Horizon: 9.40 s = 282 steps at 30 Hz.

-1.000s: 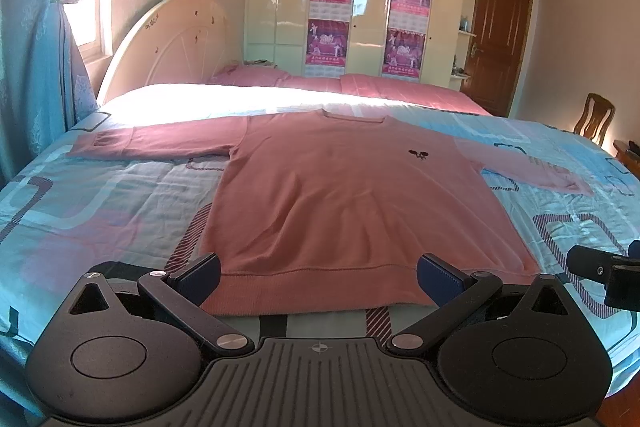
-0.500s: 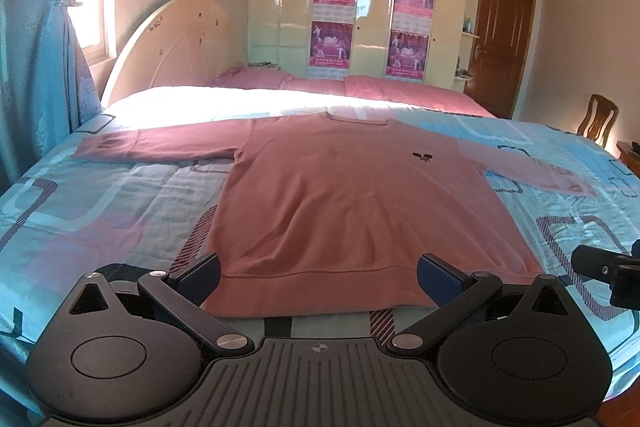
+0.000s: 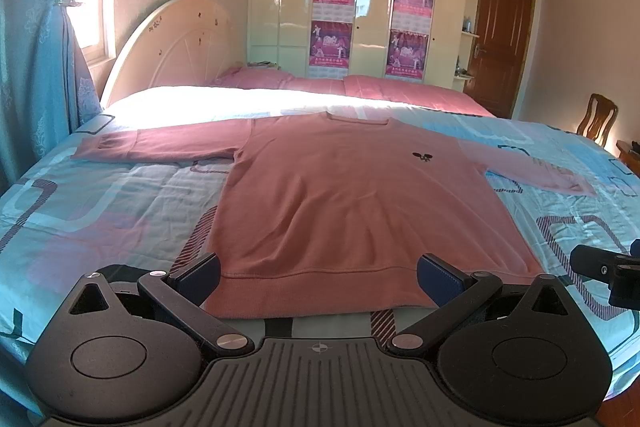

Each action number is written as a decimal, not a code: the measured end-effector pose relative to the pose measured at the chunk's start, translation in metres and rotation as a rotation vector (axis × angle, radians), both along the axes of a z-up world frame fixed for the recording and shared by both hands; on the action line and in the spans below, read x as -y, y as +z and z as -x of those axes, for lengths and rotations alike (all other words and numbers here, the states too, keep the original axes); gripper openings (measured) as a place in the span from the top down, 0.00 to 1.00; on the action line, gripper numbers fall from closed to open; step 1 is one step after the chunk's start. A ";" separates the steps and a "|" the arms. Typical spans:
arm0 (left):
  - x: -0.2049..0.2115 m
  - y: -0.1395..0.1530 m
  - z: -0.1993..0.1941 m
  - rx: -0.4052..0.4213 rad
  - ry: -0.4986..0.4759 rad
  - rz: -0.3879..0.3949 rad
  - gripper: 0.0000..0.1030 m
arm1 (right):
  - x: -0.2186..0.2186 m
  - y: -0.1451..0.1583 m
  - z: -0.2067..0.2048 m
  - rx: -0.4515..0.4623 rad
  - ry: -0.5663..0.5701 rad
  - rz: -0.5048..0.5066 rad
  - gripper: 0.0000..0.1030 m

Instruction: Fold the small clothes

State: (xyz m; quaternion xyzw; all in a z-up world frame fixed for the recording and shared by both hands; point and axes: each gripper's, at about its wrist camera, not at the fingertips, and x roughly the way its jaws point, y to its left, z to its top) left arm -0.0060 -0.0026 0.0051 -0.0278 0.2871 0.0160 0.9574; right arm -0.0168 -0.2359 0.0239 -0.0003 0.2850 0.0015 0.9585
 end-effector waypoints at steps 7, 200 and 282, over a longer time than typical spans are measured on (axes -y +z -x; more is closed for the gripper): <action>-0.001 0.000 -0.001 -0.005 -0.002 0.002 0.00 | 0.000 0.000 0.000 0.001 0.001 0.000 0.01; -0.024 -0.157 -0.519 -0.107 -0.025 0.237 0.64 | 0.195 -0.139 -0.534 -0.169 -0.077 -0.439 0.76; 0.064 -0.142 -0.494 -0.087 -0.190 0.099 0.35 | 0.136 -0.095 -0.387 -0.183 0.035 -0.140 0.74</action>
